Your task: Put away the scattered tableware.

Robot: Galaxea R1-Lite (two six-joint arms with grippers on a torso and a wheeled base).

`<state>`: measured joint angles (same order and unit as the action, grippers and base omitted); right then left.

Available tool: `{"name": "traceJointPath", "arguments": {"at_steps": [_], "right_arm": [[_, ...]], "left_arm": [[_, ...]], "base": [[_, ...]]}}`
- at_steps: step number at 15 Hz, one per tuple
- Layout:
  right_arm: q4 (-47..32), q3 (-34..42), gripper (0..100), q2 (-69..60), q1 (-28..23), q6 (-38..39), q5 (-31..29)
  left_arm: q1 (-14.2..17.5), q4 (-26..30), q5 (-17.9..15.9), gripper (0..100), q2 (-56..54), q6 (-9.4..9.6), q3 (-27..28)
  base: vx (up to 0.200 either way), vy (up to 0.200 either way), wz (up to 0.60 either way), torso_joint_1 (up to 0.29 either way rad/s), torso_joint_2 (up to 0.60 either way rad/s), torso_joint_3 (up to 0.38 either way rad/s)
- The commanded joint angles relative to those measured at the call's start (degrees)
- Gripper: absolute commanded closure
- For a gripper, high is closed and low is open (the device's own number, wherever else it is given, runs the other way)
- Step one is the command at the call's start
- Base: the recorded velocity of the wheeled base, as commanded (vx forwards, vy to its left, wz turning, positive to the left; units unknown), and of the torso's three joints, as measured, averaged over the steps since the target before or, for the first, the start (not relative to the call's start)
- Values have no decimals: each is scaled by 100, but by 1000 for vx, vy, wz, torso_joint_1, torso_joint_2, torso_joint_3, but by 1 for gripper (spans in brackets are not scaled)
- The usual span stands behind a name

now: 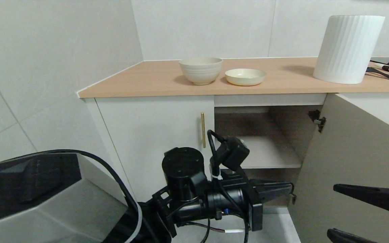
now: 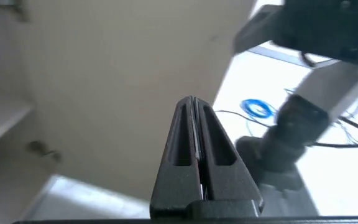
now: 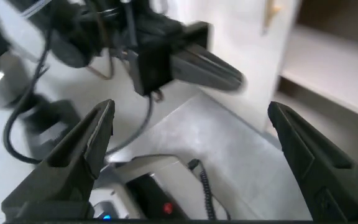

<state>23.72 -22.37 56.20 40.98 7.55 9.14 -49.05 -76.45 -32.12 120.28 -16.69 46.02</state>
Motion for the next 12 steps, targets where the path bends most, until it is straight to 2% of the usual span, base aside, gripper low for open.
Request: {"name": "traceJointPath", "arguments": {"at_steps": [1, 2, 4, 5, 7, 8, 10, 12], "right_arm": [[1, -101, 0, 295, -249, 10, -185], [1, -136, 0, 348, -363, 10, -255], [45, -180, 0, 524, -706, -8, -677], [80, -224, 0, 603, -767, -25, -774], [106, -285, 0, 620, -776, -34, -782], [71, -479, 0, 673, -776, -25, -800], [-122, -918, 0, 1007, -776, -8, -870], [-280, -1235, 0, 1359, -776, -8, -1152]], "left_arm": [[529, 139, 4, 100, -357, 78, -401], [731, 323, 4, 100, -603, 166, -594], [1223, 1194, 31, 100, -1446, 403, -1007], [1469, 1615, 198, 100, -1912, 438, -1174], [1917, 2503, 725, 100, -2835, 438, -1359], [2067, 2951, 874, 100, -3275, 438, -1412], [2383, 3760, 883, 100, -4066, 430, -1429], [2515, 4129, 892, 100, -4435, 421, -1412]], "base": [[0, 0, 0, 0, 0, 0], [0, 0, 0, 0, 0, 0], [0, 0, 0, 0, 0, 0], [0, 0, 0, 0, 0, 0], [0, 0, 0, 0, 0, 0], [0, 0, 0, 0, 0, 0], [0, 0, 0, 0, 0, 0], [0, 0, 0, 0, 0, 0]]}}
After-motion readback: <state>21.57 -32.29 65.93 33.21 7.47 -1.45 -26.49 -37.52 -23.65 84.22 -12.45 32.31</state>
